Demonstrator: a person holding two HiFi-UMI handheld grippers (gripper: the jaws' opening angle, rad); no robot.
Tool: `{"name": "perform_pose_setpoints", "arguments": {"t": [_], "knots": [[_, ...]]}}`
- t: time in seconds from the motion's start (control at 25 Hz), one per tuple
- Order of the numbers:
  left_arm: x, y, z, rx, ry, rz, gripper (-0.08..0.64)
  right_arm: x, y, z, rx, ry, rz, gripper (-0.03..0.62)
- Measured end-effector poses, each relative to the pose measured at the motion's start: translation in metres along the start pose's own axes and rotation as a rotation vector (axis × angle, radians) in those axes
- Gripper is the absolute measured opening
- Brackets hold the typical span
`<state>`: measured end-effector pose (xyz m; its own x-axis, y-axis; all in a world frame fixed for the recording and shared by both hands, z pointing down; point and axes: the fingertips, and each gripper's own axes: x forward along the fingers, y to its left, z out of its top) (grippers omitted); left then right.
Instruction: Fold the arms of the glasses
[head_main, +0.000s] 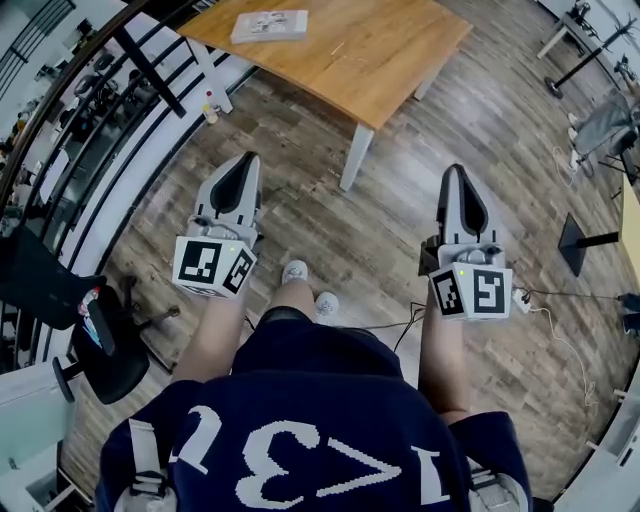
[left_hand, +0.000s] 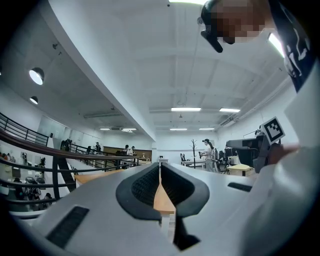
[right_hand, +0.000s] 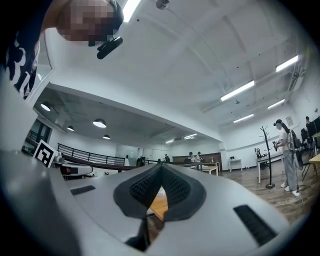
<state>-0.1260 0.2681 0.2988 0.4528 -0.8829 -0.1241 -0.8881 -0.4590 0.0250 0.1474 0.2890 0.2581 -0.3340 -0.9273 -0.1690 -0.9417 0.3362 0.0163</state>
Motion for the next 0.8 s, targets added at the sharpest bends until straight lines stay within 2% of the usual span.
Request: {"name": "perform_pose_setpoints", "arguments": {"t": [0.24,0.44,0.8], "knots": [[0.012,0.002,0.002,0.015,0.005,0.004,0.025,0.013,-0.003,-0.007,0.022,0.005,0.021,0.025],[0.038,0.021,-0.01,0.005,0.014,0.013,0.025,0.045,-0.01,-0.019,0.038,0.017,0.024,0.026],[0.134,0.073,-0.015,-0.009,0.007,-0.012,0.025,0.143,-0.038,-0.023,0.018,0.016,0.01,0.025]]}}
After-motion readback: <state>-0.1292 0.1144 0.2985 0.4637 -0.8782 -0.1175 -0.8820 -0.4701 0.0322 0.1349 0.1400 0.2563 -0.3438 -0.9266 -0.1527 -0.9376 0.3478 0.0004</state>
